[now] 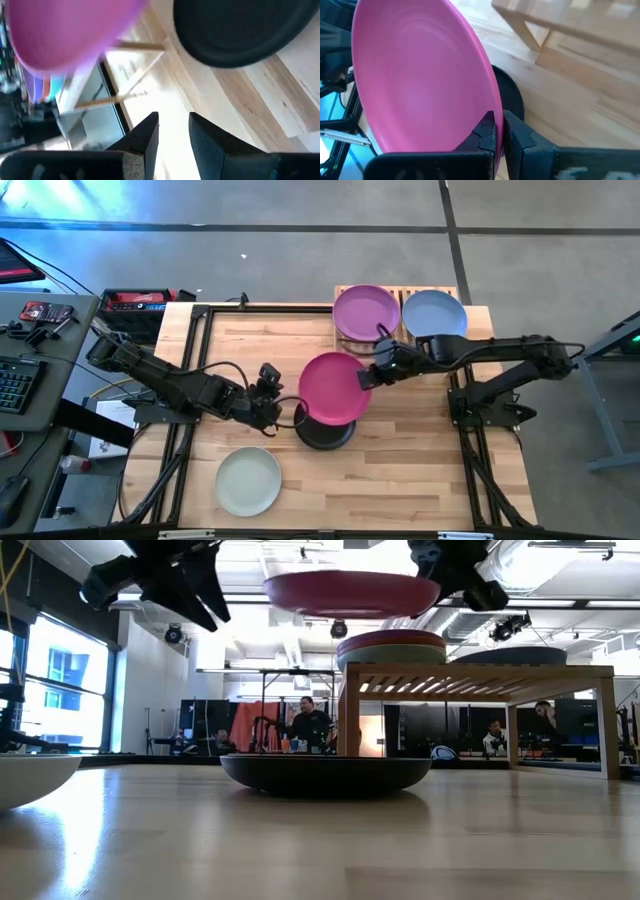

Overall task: Place and stack plates onto a shelf
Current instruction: Stack the top pink plate on the blue plate

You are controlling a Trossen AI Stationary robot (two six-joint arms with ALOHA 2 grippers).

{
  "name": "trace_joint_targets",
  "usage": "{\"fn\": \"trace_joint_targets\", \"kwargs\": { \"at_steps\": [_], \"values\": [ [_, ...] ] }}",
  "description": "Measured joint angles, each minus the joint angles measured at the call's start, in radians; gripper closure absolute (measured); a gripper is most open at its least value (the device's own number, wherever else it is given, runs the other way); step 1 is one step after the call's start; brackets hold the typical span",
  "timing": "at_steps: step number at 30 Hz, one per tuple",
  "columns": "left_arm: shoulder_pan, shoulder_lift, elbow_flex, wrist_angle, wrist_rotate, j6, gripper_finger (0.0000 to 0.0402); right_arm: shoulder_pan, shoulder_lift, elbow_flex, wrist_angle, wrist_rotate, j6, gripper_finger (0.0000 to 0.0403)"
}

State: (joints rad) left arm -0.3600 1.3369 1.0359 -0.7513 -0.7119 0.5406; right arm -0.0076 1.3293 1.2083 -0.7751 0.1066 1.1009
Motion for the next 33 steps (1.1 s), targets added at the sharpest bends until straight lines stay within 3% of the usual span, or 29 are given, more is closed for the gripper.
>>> {"fn": "trace_joint_targets", "kwargs": {
  "at_steps": [12, 25, 33],
  "values": [
    [0.067, 0.000, 0.000, -0.038, -0.031, -0.357, 0.0305, -0.175, -0.201, 0.000, -0.140, 0.004, -0.166, 0.0402],
    [0.196, 0.000, 0.000, -0.037, -0.031, -0.374, 0.0305, -0.574, -0.400, 0.000, -0.180, 0.004, -0.423, 0.0403],
    [0.272, 0.000, 0.000, -0.037, -0.031, -0.374, 0.0305, -0.818, -0.455, 0.000, -0.181, -0.002, -0.481, 0.0403]
  ]
}}
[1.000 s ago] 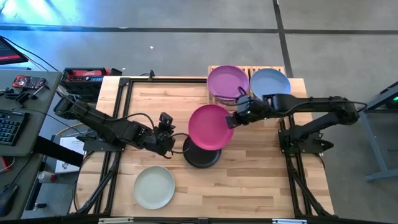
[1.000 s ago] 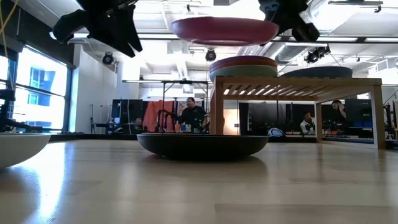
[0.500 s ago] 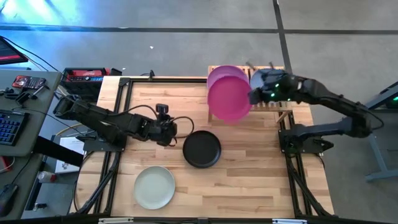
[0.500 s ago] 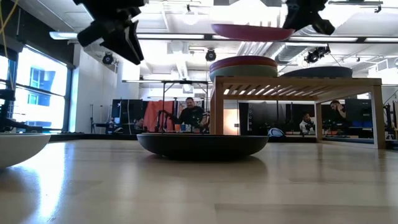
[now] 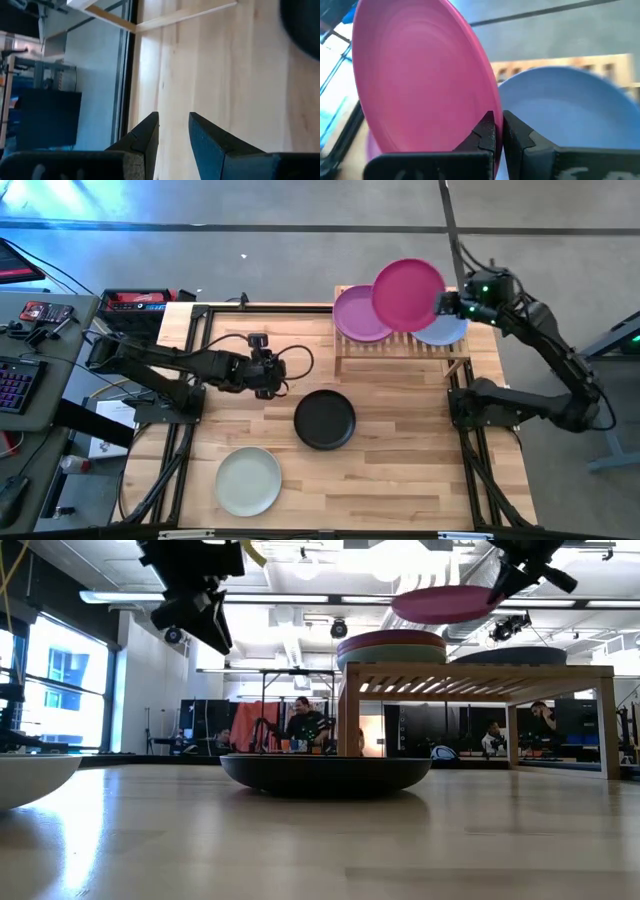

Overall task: Place and stack plates onto a shelf
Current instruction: Stack the top pink plate on the blue plate

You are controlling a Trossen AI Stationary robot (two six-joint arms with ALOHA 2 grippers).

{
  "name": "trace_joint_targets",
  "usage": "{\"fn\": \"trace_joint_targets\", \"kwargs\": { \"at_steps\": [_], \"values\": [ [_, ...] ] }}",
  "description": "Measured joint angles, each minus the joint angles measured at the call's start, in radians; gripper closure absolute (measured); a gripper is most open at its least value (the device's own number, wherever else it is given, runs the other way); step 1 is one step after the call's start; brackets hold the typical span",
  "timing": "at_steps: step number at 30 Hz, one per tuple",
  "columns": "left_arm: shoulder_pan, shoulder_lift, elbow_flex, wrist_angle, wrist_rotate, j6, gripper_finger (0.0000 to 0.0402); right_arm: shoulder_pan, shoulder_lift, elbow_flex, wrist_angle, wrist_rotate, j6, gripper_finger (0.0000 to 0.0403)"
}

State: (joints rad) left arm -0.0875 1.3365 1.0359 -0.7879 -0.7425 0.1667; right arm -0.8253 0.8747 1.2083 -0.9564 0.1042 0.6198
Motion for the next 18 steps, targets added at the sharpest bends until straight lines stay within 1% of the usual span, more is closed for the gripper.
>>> {"fn": "trace_joint_targets", "kwargs": {
  "at_steps": [6, 12, 15, 18],
  "values": [
    [0.066, 0.000, 0.000, 0.000, 0.000, -0.056, 0.0305, -0.138, -0.009, 0.000, -0.005, 0.012, -0.034, 0.0403],
    [0.123, 0.000, 0.000, 0.000, 0.006, -0.061, 0.0305, -0.243, -0.017, 0.000, -0.042, 0.030, -0.052, 0.0403],
    [0.150, 0.000, 0.000, 0.000, 0.007, -0.060, 0.0305, -0.286, -0.034, 0.000, -0.082, 0.061, -0.026, 0.0403],
    [0.173, 0.000, 0.000, -0.001, 0.007, -0.060, 0.0305, -0.311, -0.061, 0.000, -0.112, 0.061, 0.016, 0.0403]
  ]
}}
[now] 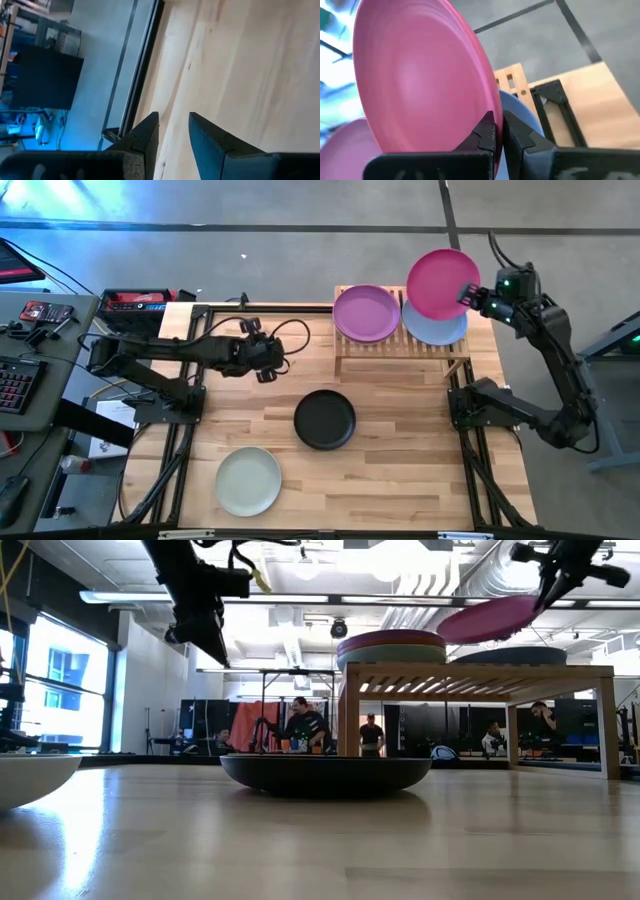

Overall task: Place and stack plates onto a shelf
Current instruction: Stack the top pink plate on the blue plate

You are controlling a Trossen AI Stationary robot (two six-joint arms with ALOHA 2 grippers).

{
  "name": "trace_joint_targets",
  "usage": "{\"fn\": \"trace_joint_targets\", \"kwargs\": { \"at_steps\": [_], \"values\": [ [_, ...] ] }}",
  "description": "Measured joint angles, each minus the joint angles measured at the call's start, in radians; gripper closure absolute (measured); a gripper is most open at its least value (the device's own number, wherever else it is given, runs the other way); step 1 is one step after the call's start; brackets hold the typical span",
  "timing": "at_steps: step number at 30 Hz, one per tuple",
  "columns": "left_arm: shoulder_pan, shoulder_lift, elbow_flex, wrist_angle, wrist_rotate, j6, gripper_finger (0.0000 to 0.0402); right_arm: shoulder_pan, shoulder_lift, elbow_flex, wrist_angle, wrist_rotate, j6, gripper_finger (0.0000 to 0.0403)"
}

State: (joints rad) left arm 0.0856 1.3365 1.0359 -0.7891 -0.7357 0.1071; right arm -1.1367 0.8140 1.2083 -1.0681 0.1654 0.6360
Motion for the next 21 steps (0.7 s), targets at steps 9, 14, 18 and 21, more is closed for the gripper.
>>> {"fn": "trace_joint_targets", "kwargs": {
  "at_steps": [9, 14, 18, 21],
  "values": [
    [0.043, 0.000, 0.000, -0.002, 0.001, 0.001, 0.0305, -0.005, -0.079, 0.000, -0.179, -0.043, 0.184, 0.0403],
    [0.062, 0.000, 0.000, -0.001, 0.055, 0.001, 0.0305, -0.004, -0.082, 0.000, -0.283, -0.066, 0.269, 0.0403],
    [0.078, 0.000, 0.000, 0.000, 0.134, 0.030, 0.0305, -0.004, -0.080, 0.000, -0.286, -0.065, 0.329, 0.0403],
    [0.085, 0.000, 0.000, 0.001, 0.152, 0.052, 0.0305, -0.002, -0.072, 0.000, -0.288, -0.070, 0.359, 0.0403]
  ]
}}
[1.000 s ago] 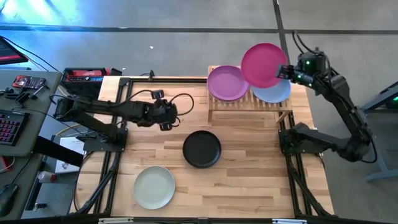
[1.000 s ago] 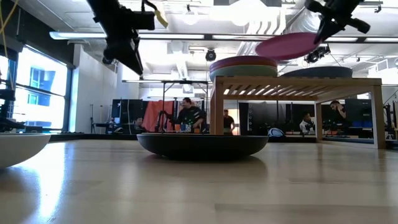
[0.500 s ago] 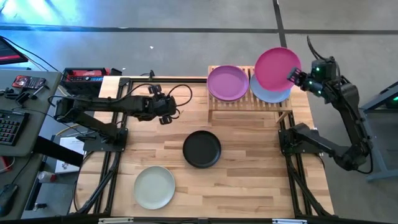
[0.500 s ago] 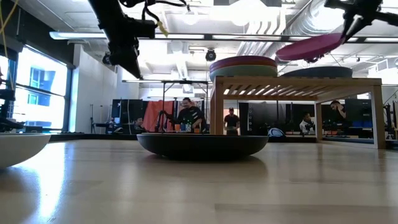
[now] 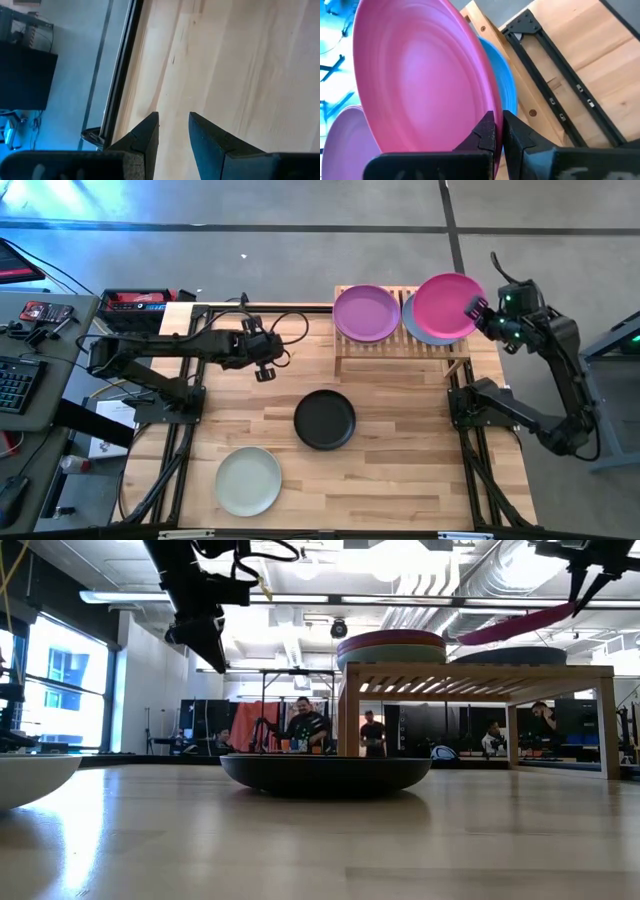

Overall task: Place and stack plates onto a shelf
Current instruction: Stack the top pink plate on the blue plate, then stack the bottom left white plate on the pink plate

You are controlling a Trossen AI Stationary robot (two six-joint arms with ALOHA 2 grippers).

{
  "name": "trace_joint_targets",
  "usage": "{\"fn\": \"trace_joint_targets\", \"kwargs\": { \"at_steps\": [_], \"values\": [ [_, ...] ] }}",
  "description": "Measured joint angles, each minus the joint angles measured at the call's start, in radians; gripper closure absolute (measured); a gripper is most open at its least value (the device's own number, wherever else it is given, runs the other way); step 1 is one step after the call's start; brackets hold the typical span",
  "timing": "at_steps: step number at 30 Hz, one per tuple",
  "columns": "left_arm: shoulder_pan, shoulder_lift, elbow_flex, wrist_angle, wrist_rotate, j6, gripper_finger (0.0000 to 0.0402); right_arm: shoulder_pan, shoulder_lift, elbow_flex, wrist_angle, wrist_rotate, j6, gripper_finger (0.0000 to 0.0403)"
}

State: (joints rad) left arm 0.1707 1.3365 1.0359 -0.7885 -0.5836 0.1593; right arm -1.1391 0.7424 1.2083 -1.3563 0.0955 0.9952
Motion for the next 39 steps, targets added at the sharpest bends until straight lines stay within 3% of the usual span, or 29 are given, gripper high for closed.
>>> {"fn": "trace_joint_targets", "kwargs": {
  "at_steps": [20, 28, 39],
  "values": [
    [0.007, 0.000, 0.000, 0.001, 0.002, 0.002, 0.0305, 0.070, 0.201, 0.000, -0.001, 0.009, -0.006, 0.0403],
    [0.007, 0.000, 0.000, 0.001, 0.001, 0.001, 0.0305, 0.070, 0.213, 0.000, 0.000, 0.035, -0.031, 0.0401],
    [0.007, 0.000, 0.000, 0.010, 0.001, 0.001, 0.0305, 0.070, 0.211, 0.000, 0.000, 0.032, -0.080, 0.0324]
  ]
}}
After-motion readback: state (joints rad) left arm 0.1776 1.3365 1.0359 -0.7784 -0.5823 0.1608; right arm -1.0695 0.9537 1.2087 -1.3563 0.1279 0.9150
